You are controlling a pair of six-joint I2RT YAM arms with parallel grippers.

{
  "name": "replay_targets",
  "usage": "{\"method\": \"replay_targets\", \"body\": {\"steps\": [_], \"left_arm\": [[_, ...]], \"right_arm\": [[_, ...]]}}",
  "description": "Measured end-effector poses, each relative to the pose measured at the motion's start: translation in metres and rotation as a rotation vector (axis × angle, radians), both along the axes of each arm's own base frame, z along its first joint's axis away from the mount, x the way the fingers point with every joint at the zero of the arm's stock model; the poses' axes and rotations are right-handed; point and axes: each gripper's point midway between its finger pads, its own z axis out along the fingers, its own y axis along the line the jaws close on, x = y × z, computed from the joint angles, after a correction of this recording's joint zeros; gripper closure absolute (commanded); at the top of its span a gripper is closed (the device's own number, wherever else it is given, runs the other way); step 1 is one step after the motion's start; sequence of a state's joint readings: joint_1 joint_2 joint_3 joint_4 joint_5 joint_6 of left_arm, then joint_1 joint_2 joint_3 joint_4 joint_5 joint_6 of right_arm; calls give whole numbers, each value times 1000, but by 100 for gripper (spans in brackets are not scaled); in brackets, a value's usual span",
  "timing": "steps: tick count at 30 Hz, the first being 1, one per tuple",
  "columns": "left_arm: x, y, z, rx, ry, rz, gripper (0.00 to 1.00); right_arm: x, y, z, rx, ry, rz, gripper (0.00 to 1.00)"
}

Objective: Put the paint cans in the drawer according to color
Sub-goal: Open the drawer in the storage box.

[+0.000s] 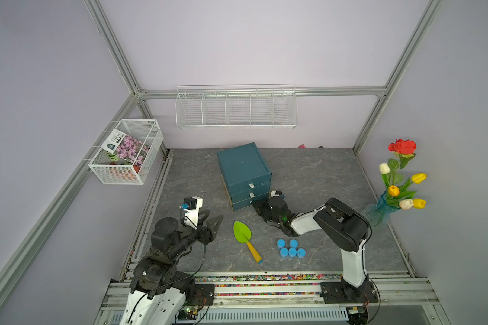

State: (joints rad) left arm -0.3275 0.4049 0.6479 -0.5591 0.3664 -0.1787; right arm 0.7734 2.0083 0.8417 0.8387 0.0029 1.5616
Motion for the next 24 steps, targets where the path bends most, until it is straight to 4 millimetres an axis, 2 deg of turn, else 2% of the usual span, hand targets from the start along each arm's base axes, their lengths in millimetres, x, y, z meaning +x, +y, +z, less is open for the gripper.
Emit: {"method": "replay_targets", "body": {"steps": [4,9,15,24], "left_arm": [[0,0,0,0,0,0,36],[0,0,0,0,0,0,36],[0,0,0,0,0,0,36],[0,0,0,-1,0,-3,36]], "right_arm": [[-12,-8,3,-10,18,13,100],[-42,-27,10,-42,58,33,100],[-73,-40,19,-80,98,59,100],[-106,-60,11,-144,156,65,100]]}}
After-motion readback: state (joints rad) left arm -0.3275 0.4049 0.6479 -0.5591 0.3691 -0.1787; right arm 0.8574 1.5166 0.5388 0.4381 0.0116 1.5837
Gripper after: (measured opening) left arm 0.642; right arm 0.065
